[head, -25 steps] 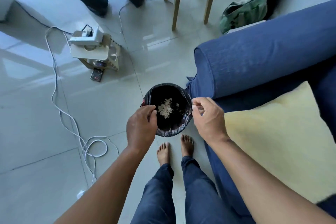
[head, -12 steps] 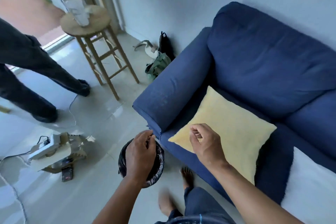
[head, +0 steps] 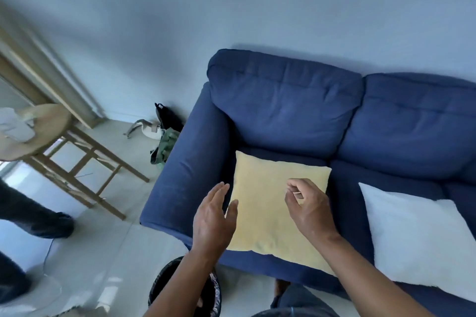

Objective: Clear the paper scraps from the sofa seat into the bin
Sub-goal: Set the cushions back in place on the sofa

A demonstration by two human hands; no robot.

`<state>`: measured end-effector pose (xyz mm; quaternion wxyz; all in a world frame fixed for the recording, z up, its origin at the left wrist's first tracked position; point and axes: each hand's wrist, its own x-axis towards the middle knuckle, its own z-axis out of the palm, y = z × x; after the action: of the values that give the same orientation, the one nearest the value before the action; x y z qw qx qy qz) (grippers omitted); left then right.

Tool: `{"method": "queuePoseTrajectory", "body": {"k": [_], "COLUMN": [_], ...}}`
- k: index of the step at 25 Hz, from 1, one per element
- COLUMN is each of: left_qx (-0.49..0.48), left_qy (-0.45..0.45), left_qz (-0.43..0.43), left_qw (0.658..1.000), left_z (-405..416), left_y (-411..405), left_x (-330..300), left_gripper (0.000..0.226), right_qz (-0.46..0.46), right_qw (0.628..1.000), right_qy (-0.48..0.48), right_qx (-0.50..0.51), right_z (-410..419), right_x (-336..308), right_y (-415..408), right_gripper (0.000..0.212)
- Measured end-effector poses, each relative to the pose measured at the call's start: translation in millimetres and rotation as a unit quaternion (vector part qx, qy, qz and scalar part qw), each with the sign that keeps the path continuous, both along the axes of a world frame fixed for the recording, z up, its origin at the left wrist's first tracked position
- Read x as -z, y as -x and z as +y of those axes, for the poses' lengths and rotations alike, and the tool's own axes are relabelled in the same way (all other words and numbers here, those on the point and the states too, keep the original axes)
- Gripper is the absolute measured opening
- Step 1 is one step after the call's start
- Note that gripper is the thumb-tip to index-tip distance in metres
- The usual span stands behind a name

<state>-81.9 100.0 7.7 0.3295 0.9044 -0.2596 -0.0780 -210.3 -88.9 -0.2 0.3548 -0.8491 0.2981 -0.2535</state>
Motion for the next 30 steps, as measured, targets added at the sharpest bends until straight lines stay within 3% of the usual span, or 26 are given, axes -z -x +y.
{"method": "queuePoseTrajectory", "body": {"k": [6,17,30], "left_qx": [0.054,0.089,0.132], "left_qy": [-0.037,-0.094,-0.173], "left_qz": [-0.021,0.041,0.111], "left_qw": [0.998,0.991,0.97], "left_z": [-59.8,-142.2,-180.6], "left_y": [-10.8,-28.2,-118.7], "left_x": [-5.2,19.4,123.0], "left_gripper": [0.049,0.056,0.056], "right_qz": [0.003,0.06,0.201], "right_qw": [0.998,0.991,0.955], "right_qy": [-0.037,-0.08,-0.153], "right_qx": [0.05,0.093,0.157], "right_z": [-49.8,-130.7,-152.6], "right_x": [4.7,18.3,120.5], "right_y": [9.8,-8.7,-62.3], "right_gripper": [0.023,0.027,0.037]}}
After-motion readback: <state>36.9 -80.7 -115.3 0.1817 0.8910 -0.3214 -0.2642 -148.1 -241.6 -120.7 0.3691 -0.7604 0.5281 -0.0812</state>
